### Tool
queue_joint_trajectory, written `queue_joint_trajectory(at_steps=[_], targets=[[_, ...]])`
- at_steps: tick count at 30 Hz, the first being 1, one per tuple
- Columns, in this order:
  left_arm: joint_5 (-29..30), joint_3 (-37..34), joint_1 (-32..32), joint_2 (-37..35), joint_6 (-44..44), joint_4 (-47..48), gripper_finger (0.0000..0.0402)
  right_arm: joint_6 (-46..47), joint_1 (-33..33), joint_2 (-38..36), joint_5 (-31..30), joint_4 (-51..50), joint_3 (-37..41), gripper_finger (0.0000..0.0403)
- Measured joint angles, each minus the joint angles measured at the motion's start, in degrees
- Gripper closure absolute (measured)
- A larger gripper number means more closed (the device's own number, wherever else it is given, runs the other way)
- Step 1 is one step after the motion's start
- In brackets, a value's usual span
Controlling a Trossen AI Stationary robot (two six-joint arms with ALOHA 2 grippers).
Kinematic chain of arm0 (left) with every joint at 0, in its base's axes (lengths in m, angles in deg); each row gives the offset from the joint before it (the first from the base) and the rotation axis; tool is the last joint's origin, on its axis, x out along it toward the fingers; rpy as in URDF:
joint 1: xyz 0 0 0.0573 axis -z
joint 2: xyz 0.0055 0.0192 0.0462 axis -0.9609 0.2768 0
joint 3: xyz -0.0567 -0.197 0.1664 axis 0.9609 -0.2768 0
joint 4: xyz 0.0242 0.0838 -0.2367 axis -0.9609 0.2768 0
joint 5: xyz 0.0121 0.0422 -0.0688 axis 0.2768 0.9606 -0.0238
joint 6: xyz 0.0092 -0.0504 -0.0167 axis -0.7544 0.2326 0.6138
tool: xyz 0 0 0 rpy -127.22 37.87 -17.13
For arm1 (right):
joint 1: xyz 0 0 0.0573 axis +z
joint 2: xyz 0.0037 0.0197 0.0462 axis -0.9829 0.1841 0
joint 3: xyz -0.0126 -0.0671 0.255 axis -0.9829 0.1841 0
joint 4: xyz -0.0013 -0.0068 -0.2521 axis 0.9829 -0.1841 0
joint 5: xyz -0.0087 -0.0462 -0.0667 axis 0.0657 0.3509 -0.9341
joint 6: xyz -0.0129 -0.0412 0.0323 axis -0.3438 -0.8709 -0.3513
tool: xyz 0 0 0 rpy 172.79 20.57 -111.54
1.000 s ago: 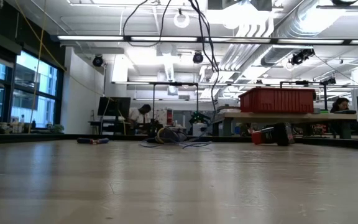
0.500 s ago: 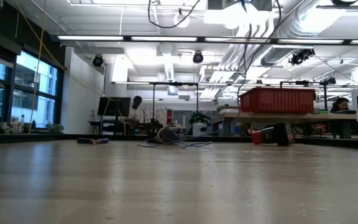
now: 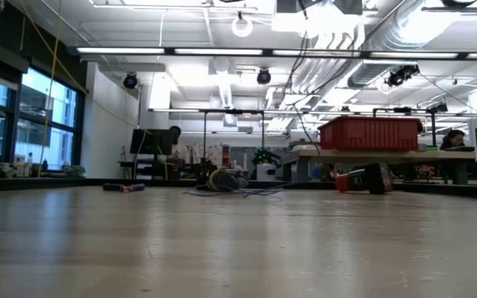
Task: Coil cords
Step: Uncoil the blue wire from the black spool
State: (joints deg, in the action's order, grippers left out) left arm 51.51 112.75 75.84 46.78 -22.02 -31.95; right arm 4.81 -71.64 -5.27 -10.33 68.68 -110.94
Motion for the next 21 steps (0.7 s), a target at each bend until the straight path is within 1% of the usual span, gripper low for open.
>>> queue_joint_trajectory(at_steps=[7, 13, 16, 21], targets=[[5.00, 0.00, -0.02, 1.98, -3.72, -0.13, 0.0231, 0.05, 0.00, 0.02, 0.00, 1.77, 0.00, 0.0403], [5.20, 0.00, -0.02, 4.11, -4.20, 0.71, 0.0232, 0.04, 0.00, 0.04, 0.00, 4.05, 0.00, 0.0403], [5.49, 0.02, 0.00, 4.88, -4.13, 0.93, 0.0245, 0.00, 0.00, 0.04, 0.00, 5.99, 0.00, 0.0403], [5.69, 0.02, 0.00, 5.33, -4.13, 2.61, 0.0281, -0.39, 0.00, 0.04, 0.02, 7.84, 0.00, 0.0403]])
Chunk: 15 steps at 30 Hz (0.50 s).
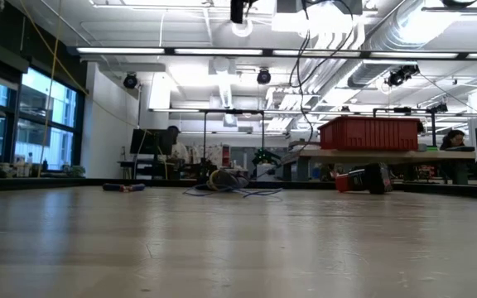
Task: Coil cords
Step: Uncoil the blue wire from the black spool
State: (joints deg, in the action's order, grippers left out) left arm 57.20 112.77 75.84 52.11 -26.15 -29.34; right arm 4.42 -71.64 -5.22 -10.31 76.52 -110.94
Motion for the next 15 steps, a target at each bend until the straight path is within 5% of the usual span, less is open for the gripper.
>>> queue_joint_trajectory(at_steps=[7, 15], targets=[[0.00, 0.00, 0.00, 0.00, 0.70, 7.83, 0.0354, -1.50, 0.00, 0.00, 0.11, 2.19, -0.45, 0.0403], [0.02, 0.00, 0.58, 0.00, 1.51, 15.61, 0.0400, -7.71, 0.28, 0.79, 0.57, -8.07, -10.38, 0.0403]])
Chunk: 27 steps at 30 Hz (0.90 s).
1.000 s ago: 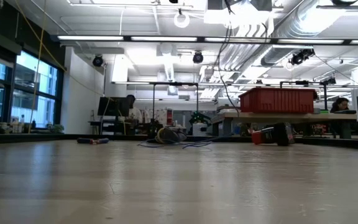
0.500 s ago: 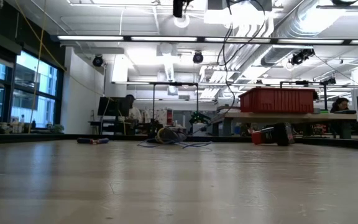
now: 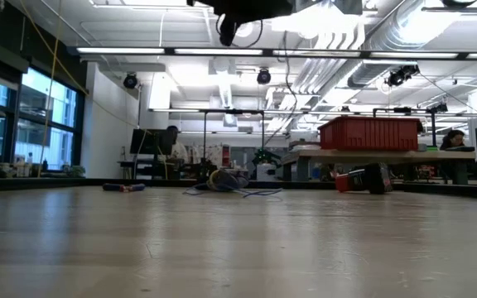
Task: Coil cords
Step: Uncoil the blue wire from the black spool
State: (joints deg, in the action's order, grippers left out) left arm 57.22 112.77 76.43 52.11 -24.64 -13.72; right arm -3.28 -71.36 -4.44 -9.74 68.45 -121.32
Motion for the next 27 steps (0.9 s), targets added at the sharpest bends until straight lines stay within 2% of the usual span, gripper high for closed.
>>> queue_joint_trajectory(at_steps=[5, 9, 15, 19, 23, 27], targets=[[1.05, 0.00, 0.27, -0.53, -1.08, 3.00, 0.0398, -3.41, 0.49, 0.94, 0.00, -10.14, -7.70, 0.0403], [2.76, 0.04, -1.22, -4.14, 0.52, 6.24, 0.0378, -4.83, 0.76, 2.02, -0.61, -16.98, -12.23, 0.0403], [3.73, 0.07, -3.67, -10.01, -0.87, 25.93, 0.0315, -6.61, 0.74, 2.67, -0.90, -20.49, -15.75, 0.0403], [5.92, -0.03, -4.98, -10.74, -0.20, 36.08, 0.0269, -7.67, 0.74, 2.66, -0.90, -22.39, -17.20, 0.0403], [5.51, -4.53, -6.17, -9.95, 1.00, 33.90, 0.0234, -7.60, 0.74, 2.65, -0.90, -23.16, -17.43, 0.0403], [2.91, -11.03, -6.68, -9.81, 4.84, 20.70, 0.0216, -7.23, 0.74, 2.65, -0.90, -23.56, -17.43, 0.0403]])
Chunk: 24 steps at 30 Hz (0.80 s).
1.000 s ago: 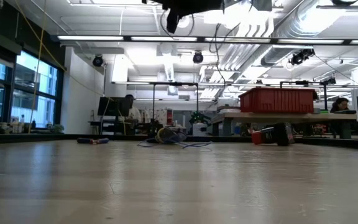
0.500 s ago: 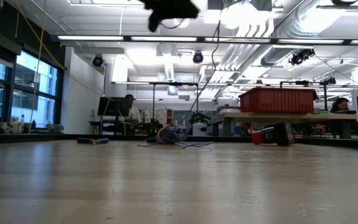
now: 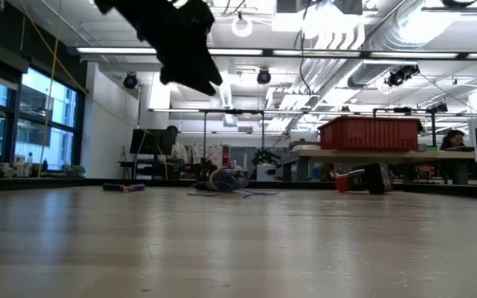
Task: Coil cords
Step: Uncoil the blue wire from the black spool
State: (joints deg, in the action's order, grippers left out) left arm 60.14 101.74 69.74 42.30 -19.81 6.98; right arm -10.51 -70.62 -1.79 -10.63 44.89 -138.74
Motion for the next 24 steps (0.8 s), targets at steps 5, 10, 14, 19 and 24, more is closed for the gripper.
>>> queue_joint_trajectory(at_steps=[5, 10, 14, 19, 24], targets=[[-0.18, -6.08, 0.40, 2.14, 0.92, -22.35, 0.0213, 0.03, 0.00, 0.00, 0.00, -0.36, 0.00, 0.0403], [-0.15, -6.82, 1.52, 8.47, -6.48, -35.59, 0.0213, 1.01, 0.00, 0.00, 0.00, -0.33, 0.00, 0.0403], [-1.51, -6.88, 2.42, 12.99, -3.90, -38.64, 0.0213, 2.17, 0.00, 0.00, 0.00, -0.58, 0.00, 0.0403], [-0.52, -6.79, 3.38, 14.96, -0.59, -46.81, 0.0213, 2.42, -0.04, 0.00, 0.00, -1.17, 0.00, 0.0403], [-0.31, -6.16, 3.65, 18.56, -2.28, -53.78, 0.0213, 3.23, -0.04, 0.00, 0.00, -1.21, 0.00, 0.0403]])
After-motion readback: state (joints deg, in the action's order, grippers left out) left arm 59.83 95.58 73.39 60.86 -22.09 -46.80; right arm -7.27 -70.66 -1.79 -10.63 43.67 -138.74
